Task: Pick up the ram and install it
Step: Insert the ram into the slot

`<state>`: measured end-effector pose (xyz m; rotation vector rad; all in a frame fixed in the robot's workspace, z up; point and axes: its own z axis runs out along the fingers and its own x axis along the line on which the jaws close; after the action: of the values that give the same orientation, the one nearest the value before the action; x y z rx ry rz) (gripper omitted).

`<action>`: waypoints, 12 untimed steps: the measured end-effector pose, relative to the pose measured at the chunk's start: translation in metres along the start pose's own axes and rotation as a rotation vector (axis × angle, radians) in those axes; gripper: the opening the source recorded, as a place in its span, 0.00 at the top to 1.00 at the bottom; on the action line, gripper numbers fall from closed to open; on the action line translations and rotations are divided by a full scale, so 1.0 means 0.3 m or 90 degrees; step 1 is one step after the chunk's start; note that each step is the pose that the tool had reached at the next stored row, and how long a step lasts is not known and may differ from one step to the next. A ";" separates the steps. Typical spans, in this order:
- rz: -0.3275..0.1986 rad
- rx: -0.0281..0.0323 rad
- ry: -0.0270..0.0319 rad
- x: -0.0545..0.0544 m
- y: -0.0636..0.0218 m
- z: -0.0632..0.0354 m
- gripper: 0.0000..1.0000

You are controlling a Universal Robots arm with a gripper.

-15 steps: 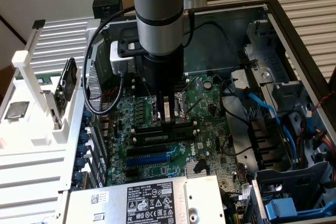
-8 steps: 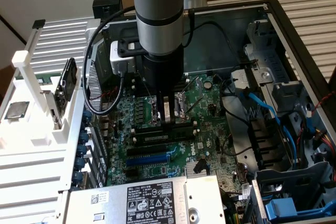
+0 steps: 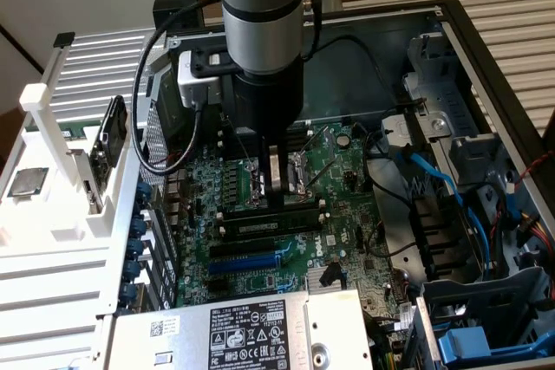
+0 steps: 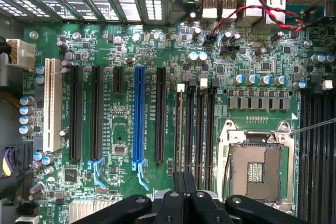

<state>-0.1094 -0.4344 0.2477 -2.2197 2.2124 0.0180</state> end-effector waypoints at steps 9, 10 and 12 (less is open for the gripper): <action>0.000 0.0002 -0.0004 -0.001 0.000 -0.073 0.90; 0.000 0.0001 -0.0004 -0.001 0.000 -0.073 0.90; 0.000 0.0000 -0.0003 -0.001 0.000 -0.074 0.90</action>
<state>-0.1094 -0.4344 0.2698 -2.2195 2.2121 0.0185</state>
